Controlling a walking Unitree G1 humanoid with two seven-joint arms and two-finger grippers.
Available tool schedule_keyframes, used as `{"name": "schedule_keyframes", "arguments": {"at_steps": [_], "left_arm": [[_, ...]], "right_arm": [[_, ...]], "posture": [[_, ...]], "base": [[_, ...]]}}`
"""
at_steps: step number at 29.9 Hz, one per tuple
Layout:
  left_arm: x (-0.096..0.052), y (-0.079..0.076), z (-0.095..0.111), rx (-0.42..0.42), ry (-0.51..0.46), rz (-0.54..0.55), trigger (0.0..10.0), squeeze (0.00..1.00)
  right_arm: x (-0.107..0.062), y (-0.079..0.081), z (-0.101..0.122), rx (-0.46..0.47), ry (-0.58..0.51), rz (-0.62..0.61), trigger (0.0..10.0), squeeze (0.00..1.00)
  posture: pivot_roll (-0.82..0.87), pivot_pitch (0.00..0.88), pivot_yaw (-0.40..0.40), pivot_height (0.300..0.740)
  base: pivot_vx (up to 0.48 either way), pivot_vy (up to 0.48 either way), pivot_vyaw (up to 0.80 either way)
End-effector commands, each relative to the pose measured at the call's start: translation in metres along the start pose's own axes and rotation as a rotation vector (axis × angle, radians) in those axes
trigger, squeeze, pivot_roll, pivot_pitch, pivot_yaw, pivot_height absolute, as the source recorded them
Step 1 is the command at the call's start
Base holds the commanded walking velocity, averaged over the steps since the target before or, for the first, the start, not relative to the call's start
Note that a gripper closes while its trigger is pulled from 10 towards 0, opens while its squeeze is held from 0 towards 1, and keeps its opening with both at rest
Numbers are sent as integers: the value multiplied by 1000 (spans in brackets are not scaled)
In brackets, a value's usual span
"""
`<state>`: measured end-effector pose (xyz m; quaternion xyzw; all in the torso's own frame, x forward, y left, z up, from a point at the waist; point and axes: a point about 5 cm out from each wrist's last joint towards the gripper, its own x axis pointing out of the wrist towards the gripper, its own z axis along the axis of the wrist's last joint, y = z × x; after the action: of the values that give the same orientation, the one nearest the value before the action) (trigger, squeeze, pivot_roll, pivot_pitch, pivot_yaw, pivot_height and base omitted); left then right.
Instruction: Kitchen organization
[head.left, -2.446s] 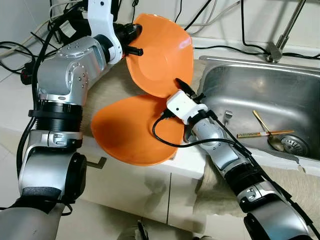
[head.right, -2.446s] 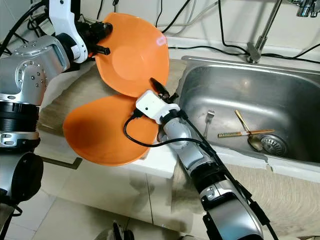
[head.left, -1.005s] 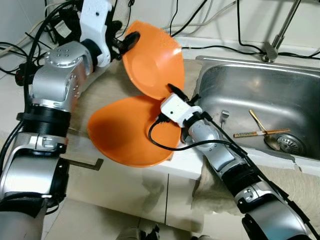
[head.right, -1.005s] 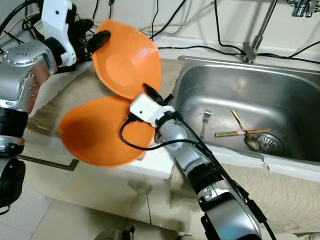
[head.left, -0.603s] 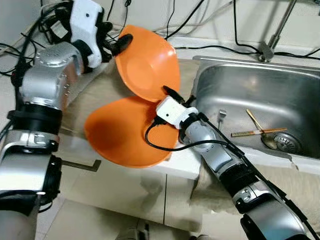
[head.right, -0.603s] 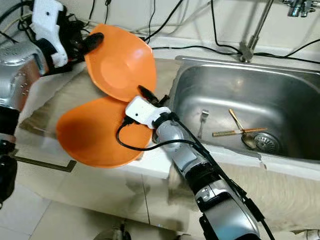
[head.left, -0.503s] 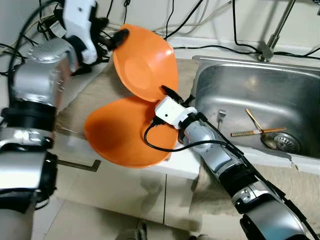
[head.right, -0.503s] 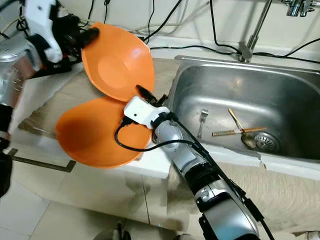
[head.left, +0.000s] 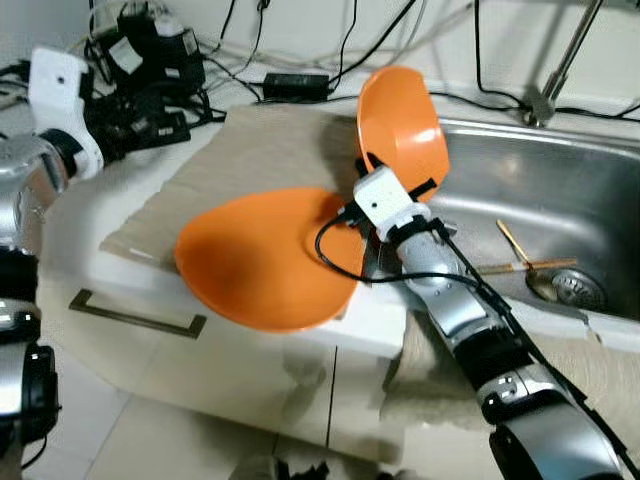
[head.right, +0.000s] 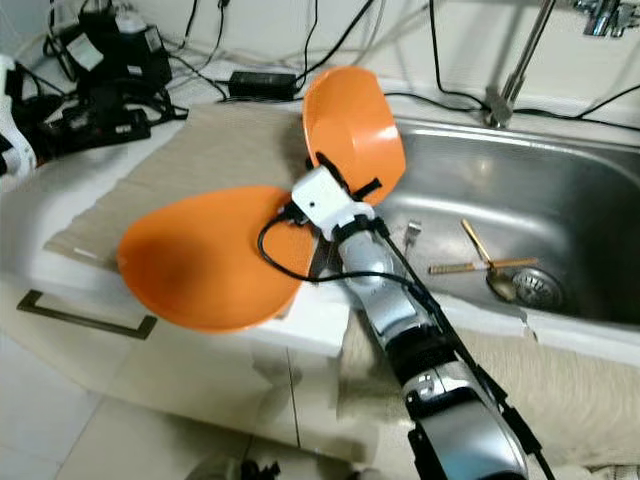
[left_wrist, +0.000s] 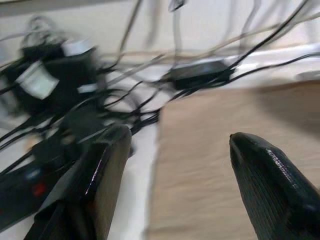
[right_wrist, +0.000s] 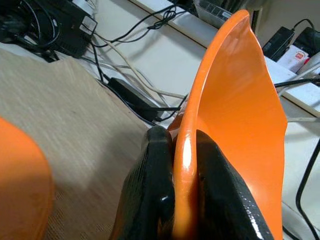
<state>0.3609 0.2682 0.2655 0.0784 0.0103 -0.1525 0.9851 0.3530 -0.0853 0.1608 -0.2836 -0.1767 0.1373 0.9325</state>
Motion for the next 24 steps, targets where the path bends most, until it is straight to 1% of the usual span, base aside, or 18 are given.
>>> {"name": "schedule_keyframes", "arguments": {"at_steps": [1, 2, 4, 5, 6, 8, 10, 11, 12, 13, 14, 15, 16, 18, 20, 24], "left_arm": [[2, -12, 7, -13, -29, -42, 10000, 0], [3, -15, 9, -20, -39, -56, 10000, 0], [5, -27, 14, -41, -70, -100, 10000, 0], [5, -31, 15, -38, -79, -119, 10000, 0], [5, -31, 15, -38, -79, -119, 10000, 0], [5, -53, 20, -36, -109, -192, 10000, 0], [5, -71, 25, -58, -144, -253, 10000, 0], [4, -76, 26, -67, -154, -270, 10000, 0], [3, -90, 22, -92, -156, -333, 10000, 0], [3, -90, 22, -92, -156, -333, 10000, 0], [2, -100, 18, -107, -151, -379, 10000, 0], [1, -105, 16, -110, -146, -406, 10000, 0], [1, -105, 16, -110, -146, -406, 10000, 0], [-2, -115, 13, -123, -133, -456, 10000, 0], [-6, -120, 9, -121, -117, -490, 10000, 0], [-10, -117, 6, -93, -93, -495, 10000, 0]], "right_arm": [[3, -3, 7, 1, -38, -7, 0, 0], [3, -3, 7, 0, -39, -7, 0, 0], [4, -4, 8, 1, -42, -8, 0, 0], [4, -4, 9, 0, -43, -8, 0, 0], [4, -4, 9, 0, -43, -8, 0, 0], [6, -9, 11, -4, -51, -21, 0, 0], [7, -13, 12, -10, -55, -31, 0, 0], [8, -14, 12, -11, -55, -32, 0, 0], [8, -15, 11, -15, -53, -37, 0, 0], [8, -15, 11, -15, -53, -37, 0, 0], [9, -16, 11, -16, -53, -40, 0, 0], [9, -16, 11, -16, -53, -40, 0, 0], [9, -16, 11, -16, -53, -40, 0, 0], [9, -16, 12, -18, -54, -41, 0, 0], [10, -18, 12, -22, -56, -42, 0, 0], [11, -26, 12, -38, -61, -55, 0, 0]], "posture": [[74, 0, 33, 740], [74, 0, 33, 740], [72, 0, 36, 740], [71, 0, 35, 740], [71, 0, 35, 740], [71, 0, 35, 740], [70, 0, 37, 740], [70, 0, 37, 740], [68, 0, 37, 740], [68, 0, 37, 740], [69, 0, 37, 740], [69, 0, 37, 740], [69, 0, 37, 740], [69, 0, 36, 740], [70, 0, 35, 740], [73, 0, 35, 740]], "base": [[0, 0, 0], [0, 0, 0], [0, 0, 0], [0, 0, 0], [0, 0, 0], [0, 0, 0], [0, 0, 0], [0, 0, 0], [0, 0, 0], [0, 0, 0], [0, 0, 0], [0, 0, 0], [0, 0, 0], [0, 0, 0], [0, 0, 0], [0, 0, 0]]}}
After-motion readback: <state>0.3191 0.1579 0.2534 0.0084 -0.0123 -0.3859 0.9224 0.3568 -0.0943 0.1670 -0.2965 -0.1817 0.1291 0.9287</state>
